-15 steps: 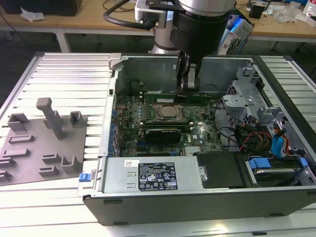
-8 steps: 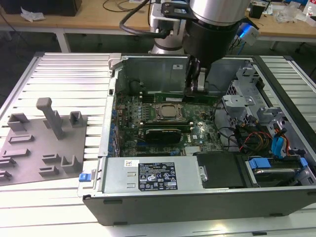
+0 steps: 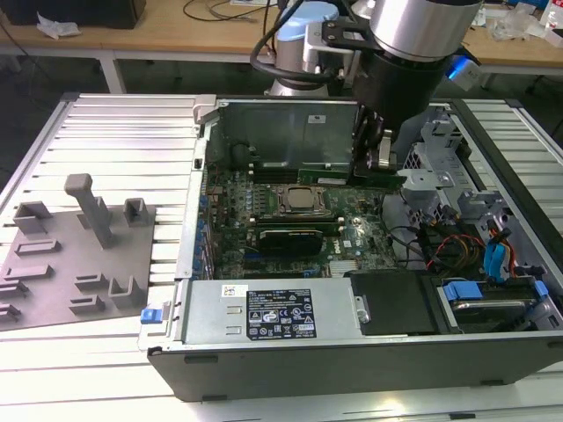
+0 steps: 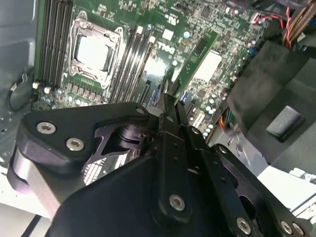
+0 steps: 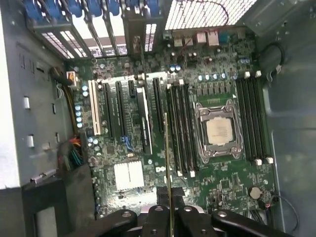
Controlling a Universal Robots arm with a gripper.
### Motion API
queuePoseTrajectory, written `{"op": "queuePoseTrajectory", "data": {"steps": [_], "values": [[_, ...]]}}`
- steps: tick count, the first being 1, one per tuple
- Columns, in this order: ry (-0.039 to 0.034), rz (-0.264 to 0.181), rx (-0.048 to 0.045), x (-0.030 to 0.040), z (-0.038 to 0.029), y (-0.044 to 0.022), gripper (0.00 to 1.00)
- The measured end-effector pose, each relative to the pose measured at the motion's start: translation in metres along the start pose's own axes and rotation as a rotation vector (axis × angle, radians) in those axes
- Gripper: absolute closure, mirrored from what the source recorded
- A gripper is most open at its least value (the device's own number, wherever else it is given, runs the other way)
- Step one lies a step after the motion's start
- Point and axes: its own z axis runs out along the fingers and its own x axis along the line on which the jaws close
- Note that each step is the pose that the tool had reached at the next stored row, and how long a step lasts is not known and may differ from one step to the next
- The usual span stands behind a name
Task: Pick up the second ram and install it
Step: 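Pick up the second ram and move it above second insertion slot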
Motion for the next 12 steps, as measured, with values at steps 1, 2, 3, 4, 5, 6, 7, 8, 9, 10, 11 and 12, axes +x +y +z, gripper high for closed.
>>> {"op": "queuePoseTrajectory", "data": {"steps": [1,2,3,4,5,6,7,8,9,10,11,12], "values": [[0.0002,0.0,-0.0002,-0.0005,0.0011,-0.0014,0.86],[0.0003,0.0,-0.0001,-0.0008,0.0024,-0.002,0.86],[0.0003,0.0,-0.0002,-0.001,0.0041,-0.0021,0.86],[0.0003,0.0,-0.0001,-0.001,0.0044,-0.0021,0.86],[0.0004,0.0,-0.0001,-0.001,0.0044,-0.0021,0.86],[0.0003,0.0,-0.0001,-0.001,0.0045,-0.0021,0.86],[0.0002,0.0,-0.0001,-0.001,0.0046,-0.0021,0.86],[0.0002,0.0,-0.0001,-0.001,0.0046,-0.0021,0.86],[0.0002,0.0,-0.0001,-0.001,0.0047,-0.0021,0.86],[0.0002,0.0,-0.0001,-0.001,0.0047,-0.0021,0.86],[0.0002,0.0,-0.0001,-0.001,0.0047,-0.0021,0.86],[0.0002,0.0,-0.0001,-0.001,0.0047,-0.0021,0.86]]}}
